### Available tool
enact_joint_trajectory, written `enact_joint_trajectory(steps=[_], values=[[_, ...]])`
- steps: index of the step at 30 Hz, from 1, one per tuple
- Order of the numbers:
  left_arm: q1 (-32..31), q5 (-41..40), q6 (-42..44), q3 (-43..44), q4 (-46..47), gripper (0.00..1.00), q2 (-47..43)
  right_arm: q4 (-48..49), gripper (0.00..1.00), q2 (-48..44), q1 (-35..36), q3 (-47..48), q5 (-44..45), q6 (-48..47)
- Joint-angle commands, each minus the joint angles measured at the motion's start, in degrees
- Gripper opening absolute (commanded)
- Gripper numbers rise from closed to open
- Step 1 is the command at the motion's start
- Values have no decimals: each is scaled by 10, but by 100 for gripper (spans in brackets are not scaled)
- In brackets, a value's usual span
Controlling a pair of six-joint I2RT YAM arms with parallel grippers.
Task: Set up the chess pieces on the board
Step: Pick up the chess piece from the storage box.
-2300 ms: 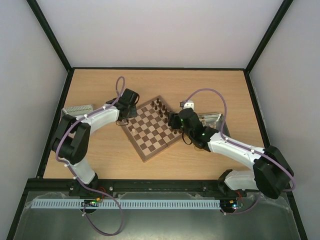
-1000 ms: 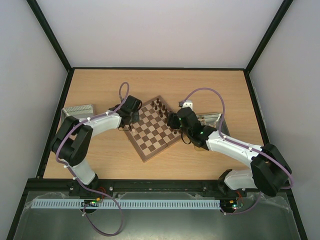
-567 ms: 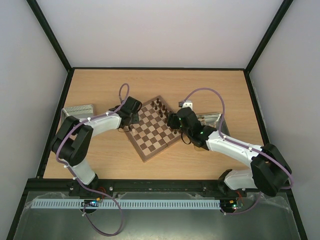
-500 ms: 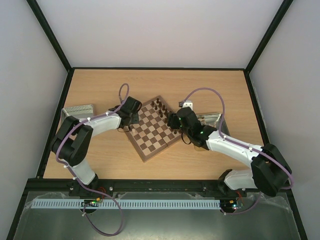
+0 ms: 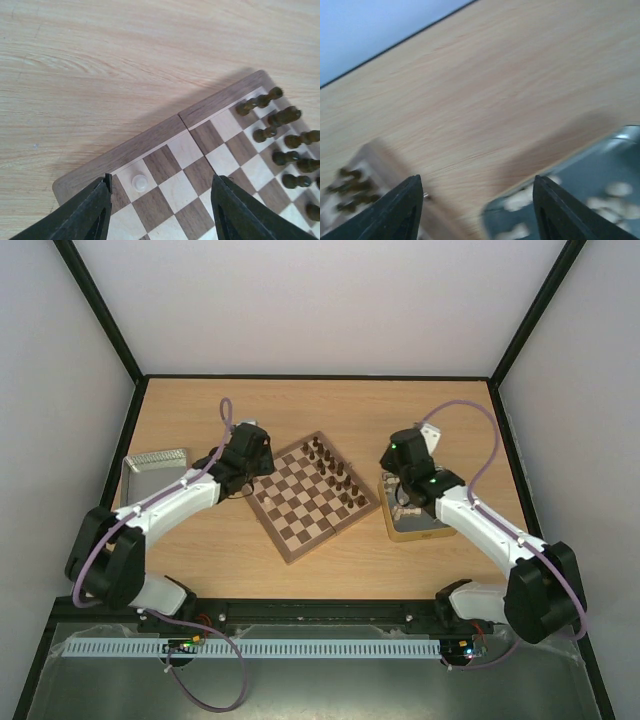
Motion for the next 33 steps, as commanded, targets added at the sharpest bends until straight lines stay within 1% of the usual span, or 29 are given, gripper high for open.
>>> enact_joint_trajectory(steps=[1, 5, 8, 11, 13, 15, 17, 22, 25, 30, 32, 33], values=[[-1, 26, 1, -23, 22, 58, -54, -93, 58, 7, -66, -16, 14, 47], [-1, 82, 3, -40, 50, 59, -89, -103, 56, 33, -107, -30, -9, 4], [-1, 115, 9, -43, 59, 59, -98, -109, 58, 70, -117, -22, -30, -27], [-1, 128, 11, -42, 59, 59, -103, -116, 59, 114, -118, -10, -39, -38], [-1, 130, 11, -42, 58, 59, -106, -115, 58, 134, -118, -2, -38, -45], [-1, 130, 12, -44, 57, 59, -108, -111, 54, 149, -118, 2, -37, -62], [-1, 131, 13, -47, 58, 59, -110, -114, 45, 163, -119, 10, -37, -68], [-1, 128, 14, -56, 59, 58, -115, -108, 37, 181, -119, 14, -35, -75], [-1, 127, 15, -57, 57, 58, -116, -104, 34, 188, -119, 17, -34, -78], [-1, 124, 19, -57, 55, 58, -121, -103, 28, 201, -119, 20, -42, -81], [-1, 123, 20, -57, 53, 58, -123, -102, 24, 203, -119, 19, -45, -82], [-1, 122, 19, -58, 53, 59, -123, -102, 20, 203, -119, 19, -44, -82]])
